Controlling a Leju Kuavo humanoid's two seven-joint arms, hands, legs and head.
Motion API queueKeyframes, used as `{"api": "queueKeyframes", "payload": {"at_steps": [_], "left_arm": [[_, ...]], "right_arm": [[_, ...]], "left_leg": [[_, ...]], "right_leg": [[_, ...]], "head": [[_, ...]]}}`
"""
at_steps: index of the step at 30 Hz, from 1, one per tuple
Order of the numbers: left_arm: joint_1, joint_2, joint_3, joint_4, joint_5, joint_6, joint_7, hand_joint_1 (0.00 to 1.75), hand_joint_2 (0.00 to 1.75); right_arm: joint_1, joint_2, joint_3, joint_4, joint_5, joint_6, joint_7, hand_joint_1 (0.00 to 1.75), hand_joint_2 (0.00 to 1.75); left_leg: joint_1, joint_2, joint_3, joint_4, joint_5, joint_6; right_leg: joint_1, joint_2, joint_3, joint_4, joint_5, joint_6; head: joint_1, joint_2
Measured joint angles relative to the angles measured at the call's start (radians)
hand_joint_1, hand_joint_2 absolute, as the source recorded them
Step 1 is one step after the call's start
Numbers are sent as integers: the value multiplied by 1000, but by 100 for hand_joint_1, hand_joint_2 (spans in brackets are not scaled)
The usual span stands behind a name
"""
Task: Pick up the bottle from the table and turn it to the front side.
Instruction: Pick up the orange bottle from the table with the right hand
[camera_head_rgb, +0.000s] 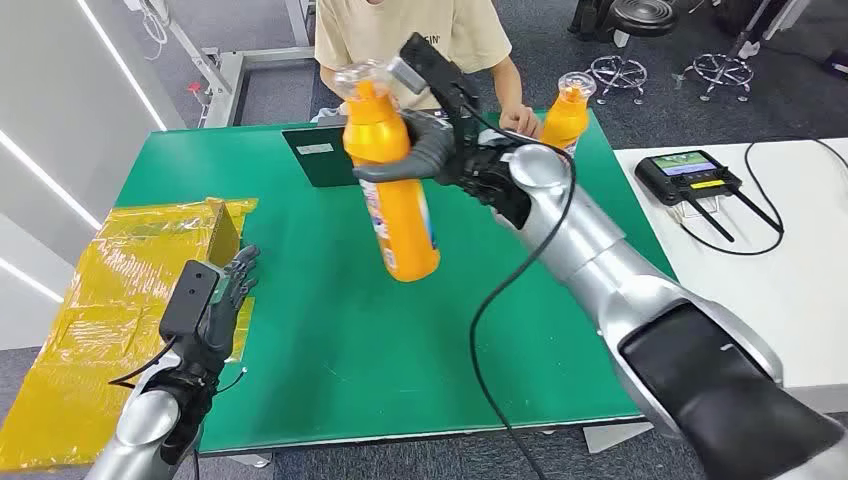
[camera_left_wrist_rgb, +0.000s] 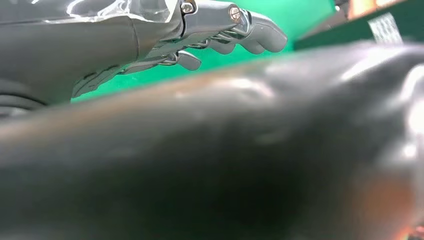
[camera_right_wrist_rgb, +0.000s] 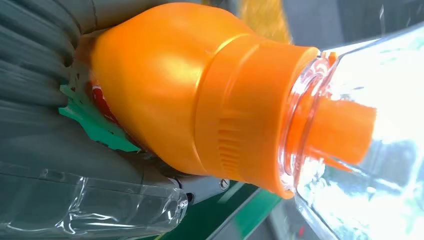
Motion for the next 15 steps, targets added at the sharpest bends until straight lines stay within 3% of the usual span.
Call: {"api": "queueKeyframes", "payload": {"at_steps": [2, 6, 15], "left_arm": [[-6, -3, -9, 5, 0, 4, 0, 0, 0], [-26, -13, -41, 20, -26, 32, 0, 0, 175], [-31, -18, -87, 74, -75, 82, -17, 0, 175]], "right_arm": [[-9, 22, 6, 13, -15, 4, 6, 175, 175], [-23, 91, 26, 55, -71, 17, 20, 175, 175], [9, 181, 87, 131, -181, 35, -23, 175, 175]], "left_leg": [[0, 0, 0, 0, 0, 0], [0, 0, 0, 0, 0, 0], [0, 1, 0, 0, 0, 0]], "right_leg": [[0, 0, 0, 0, 0, 0], [0, 0, 0, 0, -1, -1], [0, 1, -1, 0, 0, -1]], "head": [[0, 0], [0, 0], [0, 0]]}}
